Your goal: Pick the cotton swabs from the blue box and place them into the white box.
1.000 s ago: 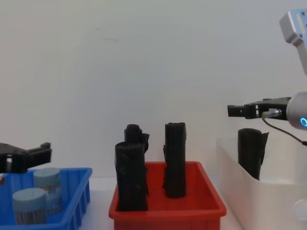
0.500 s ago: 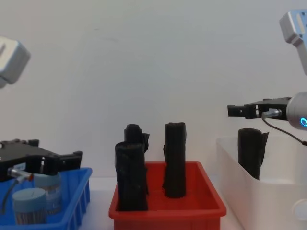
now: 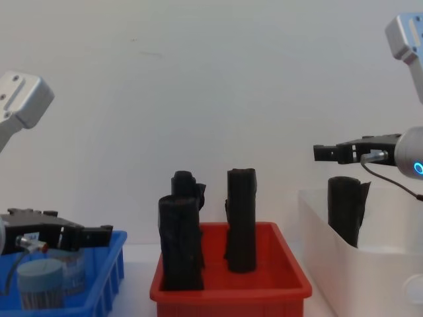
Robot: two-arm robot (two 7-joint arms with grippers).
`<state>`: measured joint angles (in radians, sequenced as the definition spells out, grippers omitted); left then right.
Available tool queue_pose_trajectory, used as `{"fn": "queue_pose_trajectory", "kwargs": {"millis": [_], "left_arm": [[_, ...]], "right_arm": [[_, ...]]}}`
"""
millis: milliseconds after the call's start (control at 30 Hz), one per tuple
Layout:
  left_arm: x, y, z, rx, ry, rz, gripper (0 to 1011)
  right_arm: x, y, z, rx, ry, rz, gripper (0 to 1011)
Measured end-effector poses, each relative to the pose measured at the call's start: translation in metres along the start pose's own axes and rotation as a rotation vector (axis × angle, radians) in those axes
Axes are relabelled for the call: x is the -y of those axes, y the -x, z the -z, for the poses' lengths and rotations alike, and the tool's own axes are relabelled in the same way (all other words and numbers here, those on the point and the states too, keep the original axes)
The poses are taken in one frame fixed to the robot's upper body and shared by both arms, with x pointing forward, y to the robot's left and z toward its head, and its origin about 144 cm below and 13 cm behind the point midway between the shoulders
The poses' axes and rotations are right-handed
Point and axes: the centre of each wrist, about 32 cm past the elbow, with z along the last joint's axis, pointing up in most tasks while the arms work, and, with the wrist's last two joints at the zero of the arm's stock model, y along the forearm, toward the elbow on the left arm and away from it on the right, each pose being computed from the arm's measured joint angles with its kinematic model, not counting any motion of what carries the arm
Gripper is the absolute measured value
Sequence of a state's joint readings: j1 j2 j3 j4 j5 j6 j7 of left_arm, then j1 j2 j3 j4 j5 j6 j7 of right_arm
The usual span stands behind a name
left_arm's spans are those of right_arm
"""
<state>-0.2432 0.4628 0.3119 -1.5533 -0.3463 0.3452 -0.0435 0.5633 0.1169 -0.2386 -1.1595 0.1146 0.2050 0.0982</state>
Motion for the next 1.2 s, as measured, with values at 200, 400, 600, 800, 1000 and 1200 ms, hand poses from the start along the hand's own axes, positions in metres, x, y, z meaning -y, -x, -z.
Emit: {"fn": "queue_pose_trajectory", "kwargs": {"millis": [200, 400, 600, 800, 1000, 1200], "left_arm": [[0.001, -0.005, 0.001, -0.022, -0.031, -0.007, 1004], [0.0, -0.009, 0.005, -0.044, -0.059, -0.019, 1004], [-0.001, -0.011, 0.009, -0.061, -0.077, -0.029, 1004], [-0.001, -0.013, 0.012, -0.07, -0.09, -0.039, 1004], [-0.003, -0.016, 0.014, -0.075, -0.103, -0.05, 1004], [-0.004, -0.017, 0.017, -0.083, -0.119, -0.058, 1004]], "right_arm": [[0.0, 0.0, 0.0, 0.0, 0.0, 0.0, 1002], [0.0, 0.0, 0.0, 0.0, 0.0, 0.0, 1002], [0.0, 0.0, 0.0, 0.0, 0.0, 0.0, 1002], [0.0, 0.0, 0.0, 0.0, 0.0, 0.0, 1002], [0.0, 0.0, 0.0, 0.0, 0.0, 0.0, 1001], [0.0, 0.0, 0.0, 0.0, 0.0, 0.0, 1002]]}}
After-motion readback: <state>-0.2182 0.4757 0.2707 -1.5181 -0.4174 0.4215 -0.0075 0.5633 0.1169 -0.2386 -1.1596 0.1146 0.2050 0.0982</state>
